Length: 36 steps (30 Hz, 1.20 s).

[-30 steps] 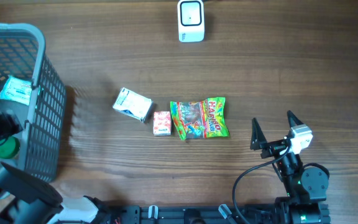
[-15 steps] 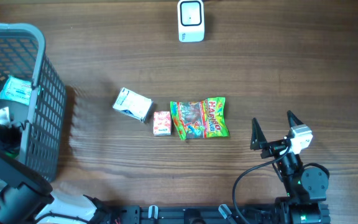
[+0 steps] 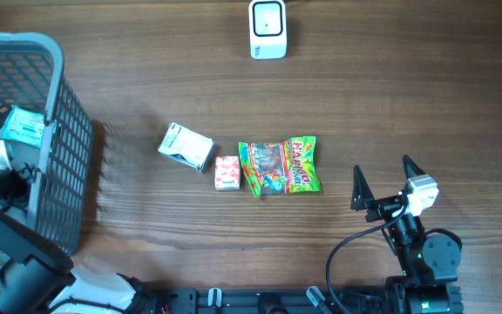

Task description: Scan the item barcode

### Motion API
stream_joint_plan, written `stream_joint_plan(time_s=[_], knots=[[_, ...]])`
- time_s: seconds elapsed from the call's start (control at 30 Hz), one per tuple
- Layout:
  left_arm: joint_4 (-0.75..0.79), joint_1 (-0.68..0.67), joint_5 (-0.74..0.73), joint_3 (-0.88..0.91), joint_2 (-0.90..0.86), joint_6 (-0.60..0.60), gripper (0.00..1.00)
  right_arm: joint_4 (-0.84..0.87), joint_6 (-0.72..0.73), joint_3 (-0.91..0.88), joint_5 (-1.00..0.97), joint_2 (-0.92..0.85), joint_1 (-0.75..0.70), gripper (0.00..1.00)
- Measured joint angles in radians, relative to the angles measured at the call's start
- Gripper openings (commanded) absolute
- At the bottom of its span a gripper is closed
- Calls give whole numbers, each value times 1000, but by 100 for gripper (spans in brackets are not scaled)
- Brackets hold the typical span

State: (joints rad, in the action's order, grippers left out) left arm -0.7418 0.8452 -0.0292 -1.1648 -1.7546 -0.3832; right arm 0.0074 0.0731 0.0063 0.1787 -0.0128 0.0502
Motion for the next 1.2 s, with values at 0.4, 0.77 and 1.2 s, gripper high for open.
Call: stream_joint_plan(time_s=[0.4, 0.77, 1.2], knots=[[135, -2, -160, 7, -1, 143, 100, 0, 0, 0, 0, 0, 0, 100], [194, -2, -137, 7, -1, 259, 55, 0, 0, 0, 0, 0, 0, 100], [20, -22, -183, -225, 171, 405, 59, 0, 0, 0, 0, 0, 0, 100]])
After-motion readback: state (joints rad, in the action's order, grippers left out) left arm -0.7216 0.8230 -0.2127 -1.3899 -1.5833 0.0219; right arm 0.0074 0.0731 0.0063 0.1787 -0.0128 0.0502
